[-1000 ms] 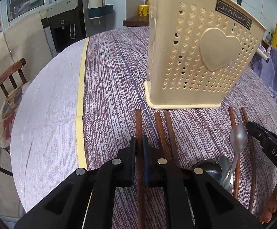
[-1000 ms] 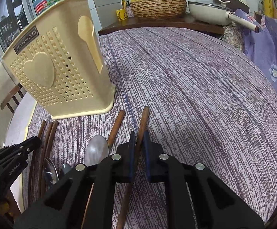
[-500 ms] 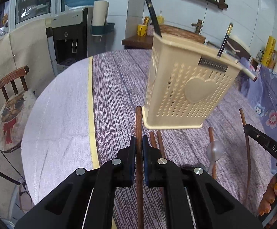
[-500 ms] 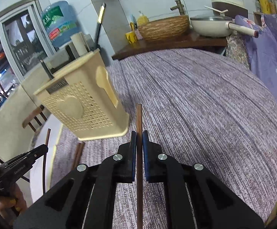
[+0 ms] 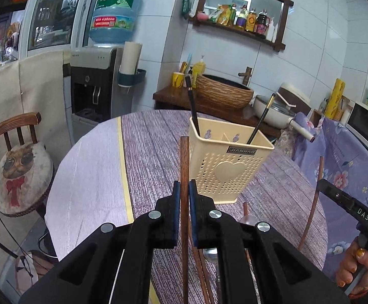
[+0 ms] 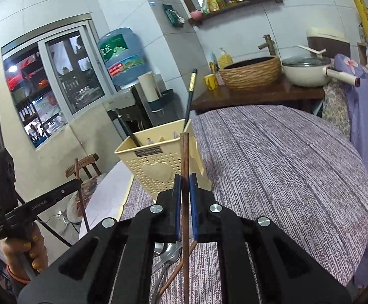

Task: Organize utensils

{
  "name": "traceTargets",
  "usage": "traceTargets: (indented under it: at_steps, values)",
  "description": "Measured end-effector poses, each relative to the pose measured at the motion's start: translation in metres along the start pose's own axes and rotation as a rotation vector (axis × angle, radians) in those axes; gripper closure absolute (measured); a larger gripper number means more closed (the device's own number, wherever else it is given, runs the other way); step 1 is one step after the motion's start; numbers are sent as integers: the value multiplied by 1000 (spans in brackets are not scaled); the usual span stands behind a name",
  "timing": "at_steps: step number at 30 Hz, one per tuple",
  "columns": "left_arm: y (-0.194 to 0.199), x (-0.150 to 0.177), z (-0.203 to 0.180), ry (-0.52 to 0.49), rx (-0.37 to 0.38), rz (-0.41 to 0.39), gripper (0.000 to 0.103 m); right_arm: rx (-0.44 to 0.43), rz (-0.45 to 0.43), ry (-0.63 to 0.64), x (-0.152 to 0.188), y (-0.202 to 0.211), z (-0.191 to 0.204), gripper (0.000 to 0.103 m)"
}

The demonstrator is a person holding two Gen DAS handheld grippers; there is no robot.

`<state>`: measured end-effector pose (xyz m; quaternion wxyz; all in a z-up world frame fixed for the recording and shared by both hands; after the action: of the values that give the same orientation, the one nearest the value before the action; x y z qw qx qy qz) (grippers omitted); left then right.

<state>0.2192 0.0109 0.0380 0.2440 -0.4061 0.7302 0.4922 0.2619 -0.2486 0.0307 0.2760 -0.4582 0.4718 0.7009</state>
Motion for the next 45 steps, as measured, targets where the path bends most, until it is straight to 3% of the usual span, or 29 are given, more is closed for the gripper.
traceTargets:
  at_steps: [25, 30, 38, 41, 45]
  values:
    - [41, -26, -7, -27, 64, -92, 95, -72, -73, 94, -40, 19, 21, 95]
    - [47, -48, -14, -29, 100, -111, 95, -87, -107, 126, -66, 21, 28, 95]
    - [66, -117, -48, 1, 151, -269, 95, -30, -231, 154, -141, 23, 32, 95]
    - [64, -139, -63, 16, 143, -336, 95, 22, -290, 162, -166, 22, 31, 95]
    - [46, -154, -74, 36, 117, -365, 95, 73, -325, 150, -185, 8, 28, 95]
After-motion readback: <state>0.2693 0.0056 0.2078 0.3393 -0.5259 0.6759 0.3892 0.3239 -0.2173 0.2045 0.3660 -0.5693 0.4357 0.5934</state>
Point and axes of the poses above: each gripper's, at about its wrist camera, not at the fingertips, and y roughly against the way its jaws point, z to its left, x to its underside, the point moved 2 cm from there along -y, roughly the way its jaws point, and after that the axes turned 15 degrees about y, right-handed, at the moved point
